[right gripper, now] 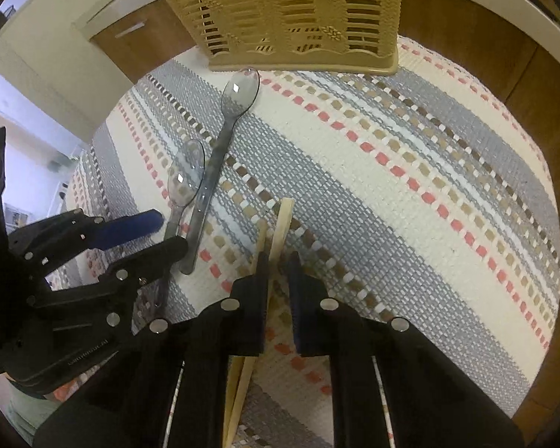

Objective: Organize utensils
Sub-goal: 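Grasp a clear spoon with the left tool while the right tool grasps a wooden chopstick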

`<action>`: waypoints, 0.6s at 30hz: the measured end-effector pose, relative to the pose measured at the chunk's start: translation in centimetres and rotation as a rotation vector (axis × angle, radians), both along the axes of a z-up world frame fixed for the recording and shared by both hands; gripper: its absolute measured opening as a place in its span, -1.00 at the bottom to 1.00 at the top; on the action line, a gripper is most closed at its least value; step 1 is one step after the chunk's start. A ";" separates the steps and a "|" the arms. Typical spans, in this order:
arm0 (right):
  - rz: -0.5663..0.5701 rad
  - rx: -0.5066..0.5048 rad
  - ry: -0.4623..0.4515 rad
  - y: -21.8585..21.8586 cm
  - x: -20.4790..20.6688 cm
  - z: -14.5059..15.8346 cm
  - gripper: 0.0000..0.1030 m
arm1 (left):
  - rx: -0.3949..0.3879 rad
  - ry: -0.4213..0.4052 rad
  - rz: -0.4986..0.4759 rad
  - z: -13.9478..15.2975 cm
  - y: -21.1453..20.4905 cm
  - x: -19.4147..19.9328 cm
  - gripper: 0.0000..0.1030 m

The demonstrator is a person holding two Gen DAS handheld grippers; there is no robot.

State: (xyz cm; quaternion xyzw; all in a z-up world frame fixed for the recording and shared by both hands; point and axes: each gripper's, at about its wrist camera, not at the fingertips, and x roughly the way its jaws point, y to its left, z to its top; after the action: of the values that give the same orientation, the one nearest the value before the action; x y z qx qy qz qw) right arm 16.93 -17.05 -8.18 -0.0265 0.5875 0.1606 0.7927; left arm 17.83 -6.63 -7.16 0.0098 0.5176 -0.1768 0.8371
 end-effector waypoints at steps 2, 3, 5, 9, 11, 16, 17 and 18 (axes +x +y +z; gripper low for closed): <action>-0.007 -0.037 -0.012 -0.2 0.0 0.1 -0.83 | -0.009 0.001 0.006 0.0 0.2 0.2 -0.49; -0.012 -0.045 -0.012 -0.3 0.1 0.1 -0.83 | -0.014 0.003 0.008 0.0 0.5 0.1 -0.50; -0.016 -0.053 -0.006 -0.4 0.2 0.2 -0.83 | -0.023 0.009 0.017 0.1 0.9 0.2 -0.53; -0.010 -0.067 0.017 -0.1 0.6 0.0 -0.82 | 0.027 0.013 0.026 0.2 0.4 0.8 -0.53; -0.002 -0.084 0.021 0.3 0.8 -0.1 -0.82 | 0.063 0.006 0.028 0.2 -0.2 1.2 -0.53; 0.016 -0.102 0.021 0.9 1.2 -0.4 -0.82 | 0.106 0.007 0.047 0.2 -0.7 2.0 -0.81; 0.023 -0.107 0.015 1.0 1.1 -0.3 -0.84 | 0.115 -0.002 0.047 0.2 -0.7 2.0 -0.81; 0.028 -0.108 0.012 1.0 1.2 -0.3 -0.86 | 0.108 -0.006 0.047 0.2 -0.6 1.9 -0.81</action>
State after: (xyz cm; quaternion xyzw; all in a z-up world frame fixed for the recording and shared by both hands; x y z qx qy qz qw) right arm 18.08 -16.07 -8.53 -0.0766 0.5996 0.1397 0.7843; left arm 19.77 -7.25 -6.98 0.0435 0.5239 -0.1289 0.8408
